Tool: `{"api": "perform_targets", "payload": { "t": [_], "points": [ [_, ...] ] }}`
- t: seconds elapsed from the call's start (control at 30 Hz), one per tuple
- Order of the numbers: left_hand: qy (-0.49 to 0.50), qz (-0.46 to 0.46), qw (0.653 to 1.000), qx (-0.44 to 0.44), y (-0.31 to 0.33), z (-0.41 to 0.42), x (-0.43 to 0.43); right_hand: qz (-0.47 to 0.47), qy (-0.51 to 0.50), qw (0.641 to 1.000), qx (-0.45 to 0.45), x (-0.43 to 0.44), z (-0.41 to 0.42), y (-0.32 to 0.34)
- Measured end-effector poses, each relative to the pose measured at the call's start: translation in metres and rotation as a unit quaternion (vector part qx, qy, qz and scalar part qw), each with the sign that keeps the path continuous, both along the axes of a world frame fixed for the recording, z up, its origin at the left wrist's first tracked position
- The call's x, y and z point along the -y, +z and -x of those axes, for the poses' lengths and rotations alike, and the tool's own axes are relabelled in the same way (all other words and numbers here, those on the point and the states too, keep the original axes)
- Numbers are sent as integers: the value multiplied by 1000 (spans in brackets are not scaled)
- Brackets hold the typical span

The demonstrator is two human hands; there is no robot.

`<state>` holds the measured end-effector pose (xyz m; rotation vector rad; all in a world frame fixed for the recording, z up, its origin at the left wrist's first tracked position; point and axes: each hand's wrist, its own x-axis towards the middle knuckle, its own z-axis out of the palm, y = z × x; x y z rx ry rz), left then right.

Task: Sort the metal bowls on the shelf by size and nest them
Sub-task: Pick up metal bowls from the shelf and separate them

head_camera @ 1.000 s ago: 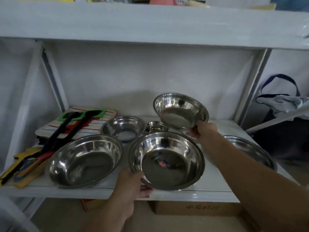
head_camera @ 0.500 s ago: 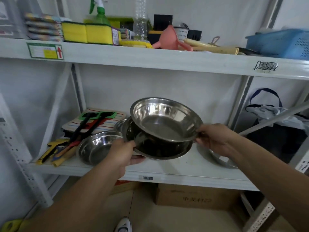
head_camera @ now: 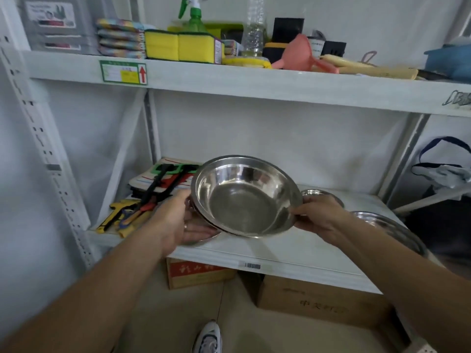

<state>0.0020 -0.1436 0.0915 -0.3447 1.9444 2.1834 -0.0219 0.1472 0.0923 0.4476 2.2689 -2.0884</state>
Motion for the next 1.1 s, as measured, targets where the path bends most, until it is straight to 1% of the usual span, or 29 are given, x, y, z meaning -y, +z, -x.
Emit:
{"api": "perform_targets", "payload": {
  "t": [0.07,0.17,0.27,0.43,0.53,0.6,0.73,0.77,0.9,0.97,1.0,1.03,1.1],
  "points": [
    [13,27,999,-22,4,10,18,7,-3,1000,-5,22,13,-3],
    [70,93,992,-57,2,30,44,9,-12,1000,-14,62,38,-9],
    [125,144,980,-60,-9,51,69,-13,4,1000,-20,98,63,-22],
    [122,221,967,-31,-56,78,102,-107,21,994,-2,129,98,-63],
    [117,259,959,-2,-89,93,109,-187,34,982,-10,137,107,-87],
    [114,286,952,4,-106,100,111,-225,41,973,-12,141,110,-98],
    [92,284,954,4,-126,110,109,-254,51,966,11,143,115,-118],
    [97,282,954,7,-129,112,109,-260,56,964,14,143,115,-122],
    [138,221,965,42,-137,115,107,-244,64,968,2,143,115,-136],
    [149,225,962,43,-139,116,106,-234,69,970,3,142,113,-136],
    [144,268,952,35,-137,113,104,-226,71,972,7,141,111,-135],
    [137,330,934,23,-136,112,103,-215,71,974,12,138,106,-132],
    [150,467,871,-4,-131,109,94,-183,63,981,13,127,98,-126]
  ]
}}
